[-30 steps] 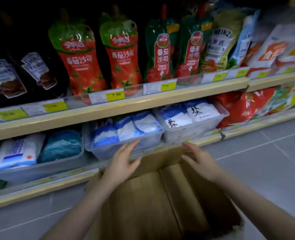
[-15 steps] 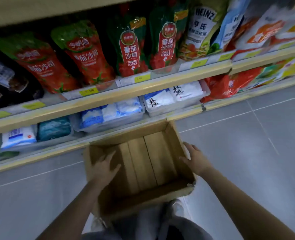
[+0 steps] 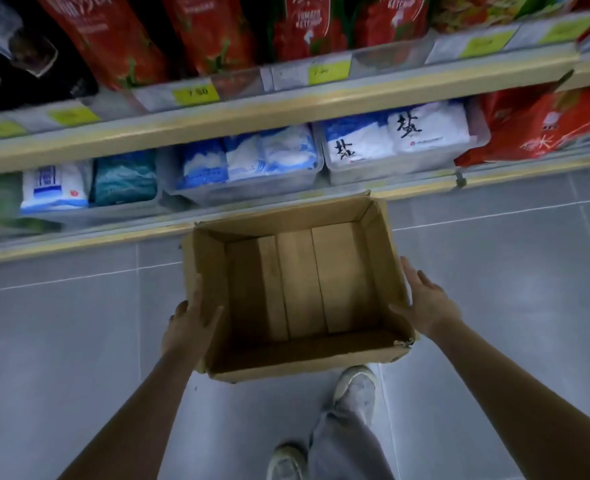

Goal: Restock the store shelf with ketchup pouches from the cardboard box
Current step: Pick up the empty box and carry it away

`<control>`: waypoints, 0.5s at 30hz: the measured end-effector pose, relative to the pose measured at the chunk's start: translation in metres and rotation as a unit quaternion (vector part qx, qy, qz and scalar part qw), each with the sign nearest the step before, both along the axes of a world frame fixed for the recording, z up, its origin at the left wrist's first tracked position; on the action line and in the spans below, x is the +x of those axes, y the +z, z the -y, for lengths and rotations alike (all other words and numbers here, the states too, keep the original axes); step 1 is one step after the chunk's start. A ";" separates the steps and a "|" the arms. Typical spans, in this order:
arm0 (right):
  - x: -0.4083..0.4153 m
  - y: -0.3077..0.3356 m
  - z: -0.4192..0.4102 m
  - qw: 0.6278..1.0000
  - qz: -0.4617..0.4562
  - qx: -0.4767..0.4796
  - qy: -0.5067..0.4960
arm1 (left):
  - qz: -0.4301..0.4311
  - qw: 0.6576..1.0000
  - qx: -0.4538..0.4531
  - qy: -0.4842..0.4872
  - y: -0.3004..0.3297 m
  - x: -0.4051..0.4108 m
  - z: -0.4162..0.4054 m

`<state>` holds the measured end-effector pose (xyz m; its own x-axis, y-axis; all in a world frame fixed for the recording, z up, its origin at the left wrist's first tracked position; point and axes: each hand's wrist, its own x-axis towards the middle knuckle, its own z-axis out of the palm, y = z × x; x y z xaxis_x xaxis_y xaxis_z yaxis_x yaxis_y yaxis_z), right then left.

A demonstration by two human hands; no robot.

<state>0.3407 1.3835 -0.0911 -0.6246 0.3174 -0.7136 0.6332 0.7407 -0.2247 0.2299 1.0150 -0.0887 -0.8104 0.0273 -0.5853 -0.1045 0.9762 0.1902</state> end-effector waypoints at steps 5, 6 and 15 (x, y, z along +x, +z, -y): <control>0.012 -0.051 0.010 0.999 -0.052 -0.005 -0.009 | -0.005 0.999 0.052 -0.004 -0.057 0.011 0.019; 0.014 -0.056 0.011 0.998 -0.061 0.015 -0.007 | -0.017 0.999 0.045 -0.012 -0.062 0.012 0.023; 0.037 0.066 0.029 0.998 -0.050 0.007 0.030 | 0.021 0.998 -0.007 -0.051 0.044 0.024 0.052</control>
